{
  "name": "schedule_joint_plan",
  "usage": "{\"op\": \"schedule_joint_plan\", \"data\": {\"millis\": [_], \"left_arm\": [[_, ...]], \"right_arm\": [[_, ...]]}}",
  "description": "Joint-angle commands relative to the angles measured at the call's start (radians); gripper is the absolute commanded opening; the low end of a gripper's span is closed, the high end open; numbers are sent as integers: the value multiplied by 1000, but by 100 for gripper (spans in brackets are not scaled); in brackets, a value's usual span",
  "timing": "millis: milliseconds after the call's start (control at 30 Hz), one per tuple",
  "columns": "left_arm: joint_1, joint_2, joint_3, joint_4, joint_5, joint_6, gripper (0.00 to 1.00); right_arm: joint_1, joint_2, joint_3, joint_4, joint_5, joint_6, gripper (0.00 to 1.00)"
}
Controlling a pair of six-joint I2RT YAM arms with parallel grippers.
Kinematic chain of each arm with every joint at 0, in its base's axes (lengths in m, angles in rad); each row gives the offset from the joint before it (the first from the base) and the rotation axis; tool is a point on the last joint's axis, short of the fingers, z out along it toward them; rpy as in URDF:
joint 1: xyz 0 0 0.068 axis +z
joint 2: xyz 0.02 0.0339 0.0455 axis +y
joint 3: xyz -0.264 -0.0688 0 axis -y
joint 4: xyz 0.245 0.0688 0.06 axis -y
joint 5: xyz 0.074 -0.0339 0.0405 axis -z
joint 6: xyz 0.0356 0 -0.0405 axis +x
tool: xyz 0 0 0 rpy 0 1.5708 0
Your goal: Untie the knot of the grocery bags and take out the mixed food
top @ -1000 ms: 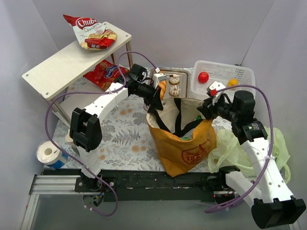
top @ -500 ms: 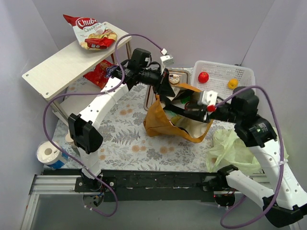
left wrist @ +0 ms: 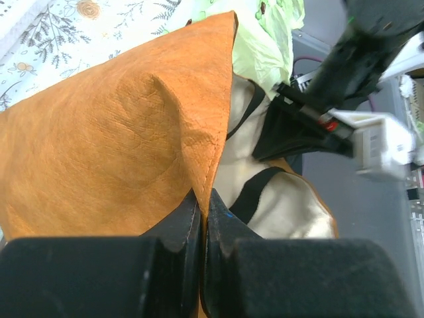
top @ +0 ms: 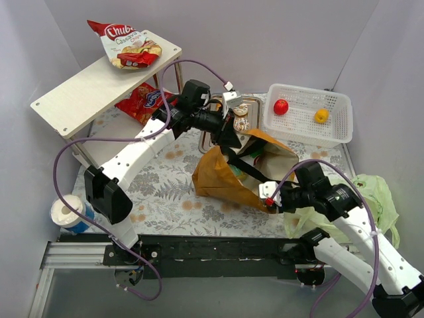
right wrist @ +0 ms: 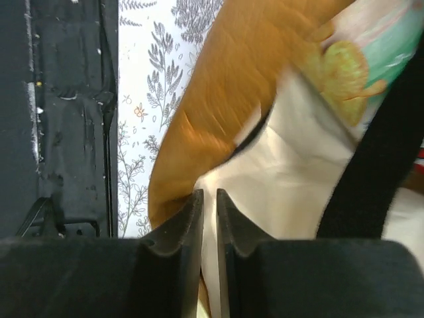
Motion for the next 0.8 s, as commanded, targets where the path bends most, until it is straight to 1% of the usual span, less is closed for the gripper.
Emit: {"op": "schedule_joint_plan", "data": {"millis": [0,67,133,200,267,367,400,533,600,700,767], "left_arm": [[17,-122,-107,69,-23,54,0],[25,-142,-138,89,-20,60,0],[34,-154,-164,101,-11,55,0],[39,-157,-172,104,-2,44,0],[48,-159,-178,104,4,41,0],[54,-159,-177,98,15,47,0],[55,-157,-174,86,21,52,0],[71,-145,-160,64,58,72,0],[75,-139,-157,57,64,77,0],[86,-137,-167,66,85,75,0],[97,-130,-170,70,121,72,0]], "right_arm": [[4,-4,183,-23,-50,-62,18],[4,-13,215,71,-36,3,16],[4,21,255,186,-26,44,16],[3,54,268,243,-18,69,17],[4,97,257,306,8,46,18],[7,149,231,335,40,-107,17],[7,162,220,347,53,-188,17],[7,225,163,427,135,-365,16],[9,251,143,464,158,-413,15],[9,298,133,450,163,-521,15],[7,314,123,453,134,-602,44]]}}
